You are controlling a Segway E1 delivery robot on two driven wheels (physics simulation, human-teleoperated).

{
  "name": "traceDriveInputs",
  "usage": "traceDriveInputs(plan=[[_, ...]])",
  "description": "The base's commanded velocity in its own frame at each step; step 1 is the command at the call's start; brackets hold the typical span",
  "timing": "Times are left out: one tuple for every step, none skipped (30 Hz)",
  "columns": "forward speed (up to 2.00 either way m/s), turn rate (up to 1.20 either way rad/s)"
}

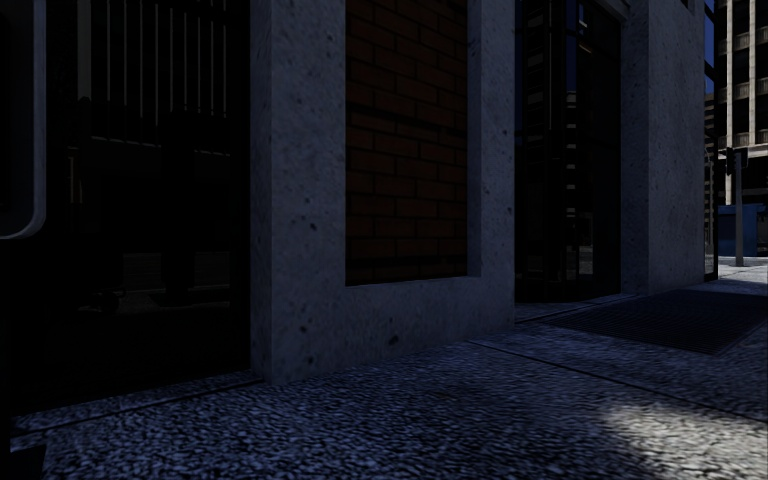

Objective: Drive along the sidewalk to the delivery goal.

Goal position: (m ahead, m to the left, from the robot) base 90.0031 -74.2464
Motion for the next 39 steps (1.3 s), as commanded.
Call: traceDriveInputs(plan=[[0.00,0.00],[0.00,0.00],[0.00,0.00],[0.00,0.00],[0.00,0.00],[0.00,0.00],[0.00,0.00],[0.00,0.00],[0.00,0.00],[0.00,0.00],[0.00,0.00],[0.00,0.00],[0.00,0.00],[0.00,0.00],[0.00,0.00],[0.00,0.00],[0.00,0.00],[0.00,0.00],[0.00,0.00],[0.00,0.00],[0.00,0.00],[0.00,0.00],[0.00,0.00],[0.00,0.00],[0.00,0.00],[0.00,0.00],[0.00,0.00],[0.00,0.00],[0.00,0.00],[0.00,0.00],[0.04,0.00],[0.04,0.00],[0.27,0.00],[0.63,0.00],[1.42,0.00],[1.42,0.00],[1.81,0.00],[1.93,0.00],[1.95,0.00]])
